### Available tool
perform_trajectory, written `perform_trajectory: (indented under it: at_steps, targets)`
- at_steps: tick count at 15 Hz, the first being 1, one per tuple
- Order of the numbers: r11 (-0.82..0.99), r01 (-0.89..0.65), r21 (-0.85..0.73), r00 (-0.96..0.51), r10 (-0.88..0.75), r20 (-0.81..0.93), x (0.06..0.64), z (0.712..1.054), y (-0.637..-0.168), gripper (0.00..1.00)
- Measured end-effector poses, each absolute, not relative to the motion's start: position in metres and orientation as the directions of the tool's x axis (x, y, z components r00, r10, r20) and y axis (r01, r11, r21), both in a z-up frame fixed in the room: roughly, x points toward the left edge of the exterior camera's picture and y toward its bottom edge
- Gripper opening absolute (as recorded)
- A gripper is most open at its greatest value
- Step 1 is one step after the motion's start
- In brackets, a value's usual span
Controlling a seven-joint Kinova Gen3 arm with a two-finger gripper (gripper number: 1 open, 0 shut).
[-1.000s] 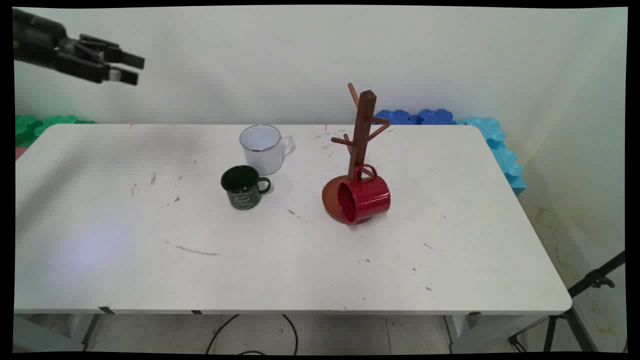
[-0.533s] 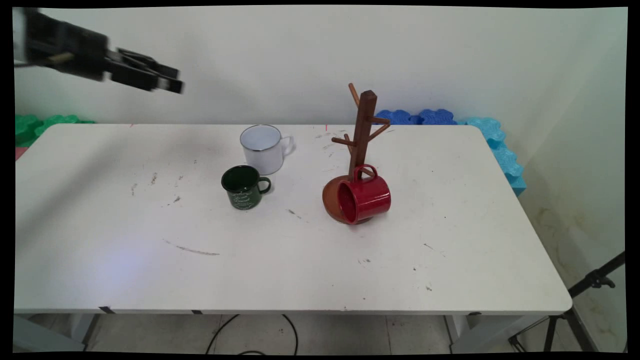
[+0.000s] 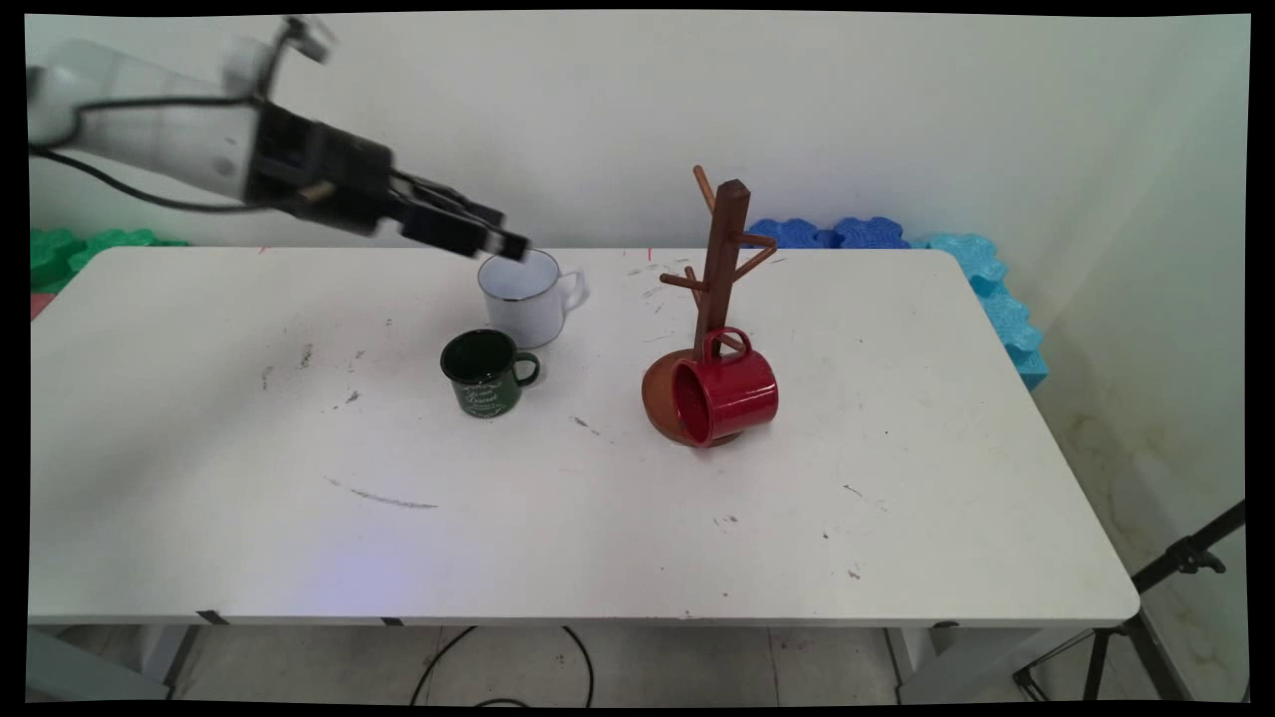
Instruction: Pick up the red mug from the rack
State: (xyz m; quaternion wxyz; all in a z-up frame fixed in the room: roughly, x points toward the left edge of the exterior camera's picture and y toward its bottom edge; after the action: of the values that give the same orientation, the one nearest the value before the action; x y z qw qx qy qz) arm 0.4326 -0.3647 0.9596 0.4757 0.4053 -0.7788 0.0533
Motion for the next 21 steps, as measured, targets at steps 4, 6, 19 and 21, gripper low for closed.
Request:
perform_trajectory:
  at_steps: [4,6,19,21]
  targets:
    - [0.655,-0.678,0.333,-0.210,-0.607,0.766,0.386,0.942,-0.366,1.00]
    - [0.647,-0.679,0.347,-0.200,-0.617,0.761,0.364,0.931,-0.368,1.00]
    - [0.576,-0.711,0.402,-0.145,-0.680,0.718,0.279,0.853,-0.372,1.00]
    - [0.565,-0.716,0.409,-0.134,-0.687,0.715,0.271,0.847,-0.373,1.00]
